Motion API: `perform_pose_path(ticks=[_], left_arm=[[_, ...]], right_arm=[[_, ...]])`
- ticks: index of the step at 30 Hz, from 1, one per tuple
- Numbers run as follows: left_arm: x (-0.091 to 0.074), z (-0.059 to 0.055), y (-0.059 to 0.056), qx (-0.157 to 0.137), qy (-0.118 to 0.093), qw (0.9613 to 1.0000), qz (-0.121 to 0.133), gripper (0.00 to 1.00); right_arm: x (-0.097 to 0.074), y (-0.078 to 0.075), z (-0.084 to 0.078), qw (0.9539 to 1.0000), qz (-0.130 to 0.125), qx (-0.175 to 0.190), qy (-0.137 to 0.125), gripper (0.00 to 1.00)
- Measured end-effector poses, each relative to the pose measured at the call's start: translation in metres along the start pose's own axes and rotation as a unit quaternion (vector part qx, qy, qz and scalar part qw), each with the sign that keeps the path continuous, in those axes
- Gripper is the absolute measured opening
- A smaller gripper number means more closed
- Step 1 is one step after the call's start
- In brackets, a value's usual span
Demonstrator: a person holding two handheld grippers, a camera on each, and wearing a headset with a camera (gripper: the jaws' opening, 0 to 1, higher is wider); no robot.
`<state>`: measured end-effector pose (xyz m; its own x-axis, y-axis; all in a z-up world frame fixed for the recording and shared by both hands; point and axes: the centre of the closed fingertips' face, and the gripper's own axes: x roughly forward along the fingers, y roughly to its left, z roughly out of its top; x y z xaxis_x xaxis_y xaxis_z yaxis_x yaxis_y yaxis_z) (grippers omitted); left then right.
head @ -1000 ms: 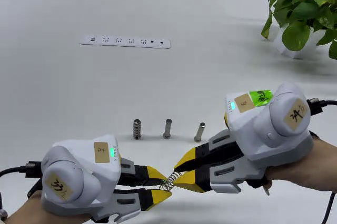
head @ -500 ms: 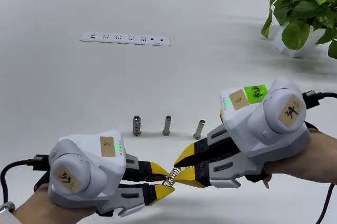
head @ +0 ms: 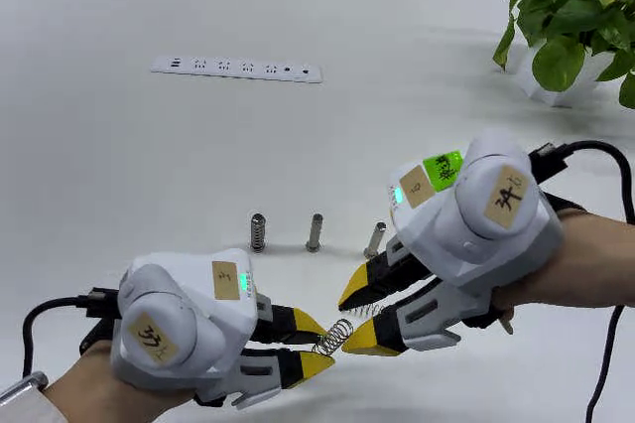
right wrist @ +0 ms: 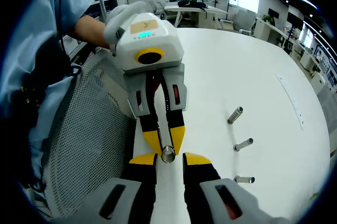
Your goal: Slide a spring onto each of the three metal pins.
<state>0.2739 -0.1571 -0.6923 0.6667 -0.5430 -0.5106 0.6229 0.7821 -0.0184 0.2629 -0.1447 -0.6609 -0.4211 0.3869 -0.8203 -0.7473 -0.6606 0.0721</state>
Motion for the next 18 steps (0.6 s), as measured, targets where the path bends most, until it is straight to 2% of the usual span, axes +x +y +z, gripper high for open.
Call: perform_pose_path(ticks=[11, 18], left_arm=[[0.003, 0.008, -0.003, -0.006, -0.008, 0.9999, -0.001, 0.09], [0.005, 0.011, -0.003, -0.005, -0.009, 0.9999, -0.003, 0.09]], right_arm=[[0.007, 0.002, -0.008, 0.9996, 0.019, -0.008, 0.021, 0.14], [0.007, 0.002, -0.012, 0.9992, 0.021, -0.013, 0.03, 0.13]])
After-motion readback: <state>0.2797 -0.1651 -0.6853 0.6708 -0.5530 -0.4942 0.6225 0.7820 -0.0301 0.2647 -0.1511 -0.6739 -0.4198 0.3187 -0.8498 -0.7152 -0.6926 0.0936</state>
